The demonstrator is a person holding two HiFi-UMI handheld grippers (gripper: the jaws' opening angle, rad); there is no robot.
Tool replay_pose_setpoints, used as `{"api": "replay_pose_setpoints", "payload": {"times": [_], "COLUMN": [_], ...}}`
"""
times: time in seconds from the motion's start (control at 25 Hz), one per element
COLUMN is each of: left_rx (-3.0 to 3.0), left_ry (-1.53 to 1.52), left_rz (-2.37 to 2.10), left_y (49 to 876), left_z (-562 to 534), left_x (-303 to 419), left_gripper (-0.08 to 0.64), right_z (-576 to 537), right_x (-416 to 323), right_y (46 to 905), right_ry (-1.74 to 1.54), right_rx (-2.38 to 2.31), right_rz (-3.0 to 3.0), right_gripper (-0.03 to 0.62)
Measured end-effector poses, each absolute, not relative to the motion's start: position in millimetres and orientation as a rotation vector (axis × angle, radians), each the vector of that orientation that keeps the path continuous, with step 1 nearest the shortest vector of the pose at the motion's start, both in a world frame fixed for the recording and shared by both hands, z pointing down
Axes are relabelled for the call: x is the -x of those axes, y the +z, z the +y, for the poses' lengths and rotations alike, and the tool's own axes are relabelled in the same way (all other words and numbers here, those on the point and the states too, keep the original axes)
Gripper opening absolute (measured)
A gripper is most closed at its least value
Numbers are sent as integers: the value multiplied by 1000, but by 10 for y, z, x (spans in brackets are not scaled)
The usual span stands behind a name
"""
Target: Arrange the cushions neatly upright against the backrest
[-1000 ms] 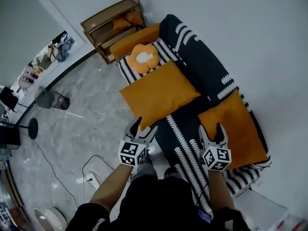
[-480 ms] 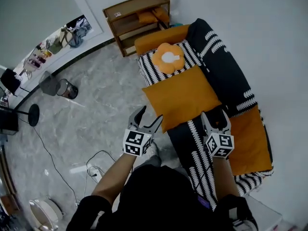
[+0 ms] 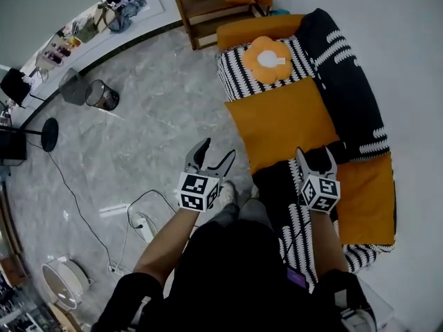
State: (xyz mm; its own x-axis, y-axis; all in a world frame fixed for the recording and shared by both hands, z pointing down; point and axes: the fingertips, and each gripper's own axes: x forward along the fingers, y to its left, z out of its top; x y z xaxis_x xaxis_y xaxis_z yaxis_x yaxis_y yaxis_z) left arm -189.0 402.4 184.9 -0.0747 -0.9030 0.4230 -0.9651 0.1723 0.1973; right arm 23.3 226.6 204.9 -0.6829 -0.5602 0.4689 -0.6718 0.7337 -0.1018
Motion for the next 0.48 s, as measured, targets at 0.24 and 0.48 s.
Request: {"api": "replay_pose_setpoints", "payload": {"times": [0.24, 0.48], "left_rx": [-1709, -1635], "left_ry": [174, 200], "left_rz": [-1972, -1974], "left_y": [2064, 2296], "left_z": [3853, 3371], "left_x": [1883, 2102], "left_gripper": [337, 337], "right_z": [2143, 1521], "right_x": [-246, -83], "right_y": [2325, 2516], "right_ry": [374, 364], "right_rx": [-907, -877], "right_rz": [-2463, -2441], "right_gripper": [383, 385]}}
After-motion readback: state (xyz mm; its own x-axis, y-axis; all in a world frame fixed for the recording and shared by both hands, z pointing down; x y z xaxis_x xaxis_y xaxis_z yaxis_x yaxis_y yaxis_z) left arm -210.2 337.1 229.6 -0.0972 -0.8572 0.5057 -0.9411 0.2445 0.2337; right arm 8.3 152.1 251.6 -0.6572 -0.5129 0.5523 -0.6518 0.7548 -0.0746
